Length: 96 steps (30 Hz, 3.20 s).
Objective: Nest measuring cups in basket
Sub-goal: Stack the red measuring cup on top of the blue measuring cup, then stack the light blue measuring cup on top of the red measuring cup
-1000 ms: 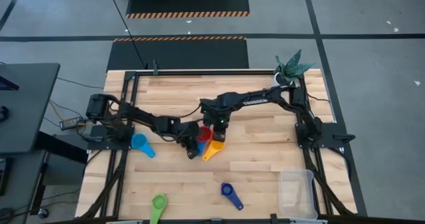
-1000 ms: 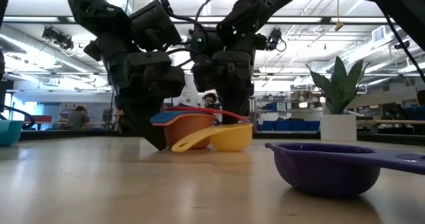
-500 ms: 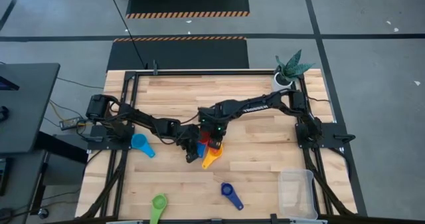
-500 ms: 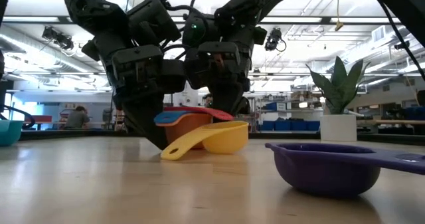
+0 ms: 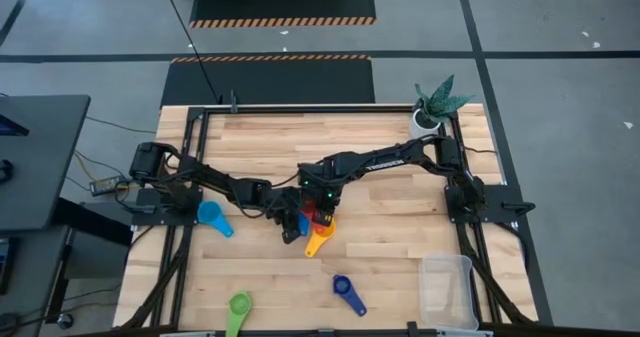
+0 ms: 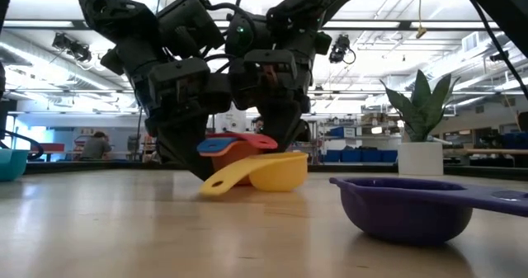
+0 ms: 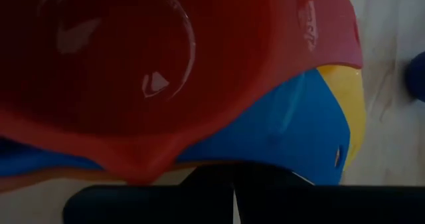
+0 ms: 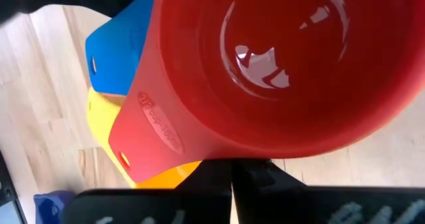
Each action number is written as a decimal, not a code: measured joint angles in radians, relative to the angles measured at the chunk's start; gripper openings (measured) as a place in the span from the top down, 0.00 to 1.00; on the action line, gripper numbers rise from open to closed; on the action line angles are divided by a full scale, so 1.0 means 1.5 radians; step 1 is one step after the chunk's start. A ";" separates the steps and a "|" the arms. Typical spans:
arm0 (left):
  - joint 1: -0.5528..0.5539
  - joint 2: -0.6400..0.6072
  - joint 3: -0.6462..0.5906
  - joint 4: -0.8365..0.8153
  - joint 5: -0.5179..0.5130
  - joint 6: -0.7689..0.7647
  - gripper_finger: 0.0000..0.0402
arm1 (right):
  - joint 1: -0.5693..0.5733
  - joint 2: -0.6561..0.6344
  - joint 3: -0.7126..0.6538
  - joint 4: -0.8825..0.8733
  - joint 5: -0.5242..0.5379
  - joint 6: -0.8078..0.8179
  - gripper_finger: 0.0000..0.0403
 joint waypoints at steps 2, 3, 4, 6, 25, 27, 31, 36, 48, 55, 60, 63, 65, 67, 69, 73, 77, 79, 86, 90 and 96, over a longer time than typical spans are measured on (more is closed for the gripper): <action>0.000 0.000 0.000 0.000 -0.010 0.002 1.00 | 0.000 0.000 -0.001 0.007 0.000 0.000 1.00; 0.000 0.000 -0.001 0.000 -0.018 0.003 1.00 | 0.000 0.000 -0.001 0.009 0.000 0.000 1.00; 0.000 0.000 -0.001 0.000 -0.026 0.002 1.00 | 0.000 0.000 -0.001 0.010 0.001 0.000 1.00; 0.001 0.000 -0.001 -0.001 -0.039 0.002 1.00 | -0.003 0.000 -0.001 0.011 0.001 0.000 1.00; 0.038 0.000 0.005 -0.029 -0.058 0.006 0.98 | -0.040 -0.003 0.004 0.008 0.056 -0.055 1.00; 0.042 -0.001 0.004 -0.027 -0.058 0.009 0.98 | -0.041 -0.004 0.003 0.018 0.055 -0.049 1.00; 0.051 -0.001 0.003 -0.027 -0.058 0.018 0.97 | -0.043 -0.004 0.002 0.035 0.046 -0.043 1.00; 0.051 -0.001 0.003 -0.030 -0.057 0.017 0.97 | -0.046 -0.006 0.002 0.028 0.051 -0.056 1.00; 0.052 -0.001 0.004 -0.055 -0.013 0.070 0.97 | -0.062 -0.007 0.003 0.010 0.005 -0.117 0.88; 0.053 -0.015 0.005 -0.113 0.049 0.051 0.97 | -0.061 -0.007 0.003 -0.048 0.005 -0.173 0.81; 0.052 -0.047 0.002 -0.191 0.070 0.034 0.97 | -0.060 -0.017 0.003 -0.127 -0.012 -0.220 0.82; 0.050 -0.077 0.001 -0.246 0.071 0.018 0.97 | -0.056 -0.033 0.003 -0.166 -0.025 -0.233 0.83; 0.050 -0.108 0.001 -0.294 0.081 -0.002 0.97 | -0.051 -0.044 0.003 -0.184 -0.025 -0.230 0.83; 0.050 -0.135 0.001 -0.324 0.100 -0.023 0.97 | -0.046 -0.057 0.003 -0.197 -0.025 -0.230 0.83; 0.049 -0.168 0.001 -0.348 0.118 -0.056 0.97 | -0.039 -0.070 0.003 -0.207 -0.025 -0.229 0.83; 0.040 -0.227 0.002 -0.375 0.118 -0.108 0.97 | -0.025 -0.096 0.003 -0.220 -0.024 -0.223 0.83; 0.028 -0.286 0.003 -0.416 0.092 -0.175 0.98 | -0.013 -0.127 0.003 -0.225 -0.018 -0.212 0.85; 0.021 -0.316 0.003 -0.460 0.074 -0.217 0.99 | -0.009 -0.143 0.003 -0.226 -0.014 -0.207 0.86; -0.020 -0.404 0.004 -0.625 0.031 -0.365 1.00 | -0.001 -0.196 0.002 -0.227 0.021 -0.193 0.91; -0.041 -0.445 0.003 -0.704 0.026 -0.448 1.00 | -0.002 -0.218 0.002 -0.218 0.025 -0.169 0.92; -0.065 -0.483 0.003 -0.792 0.002 -0.546 1.00 | -0.002 -0.237 0.002 -0.195 0.035 -0.165 0.92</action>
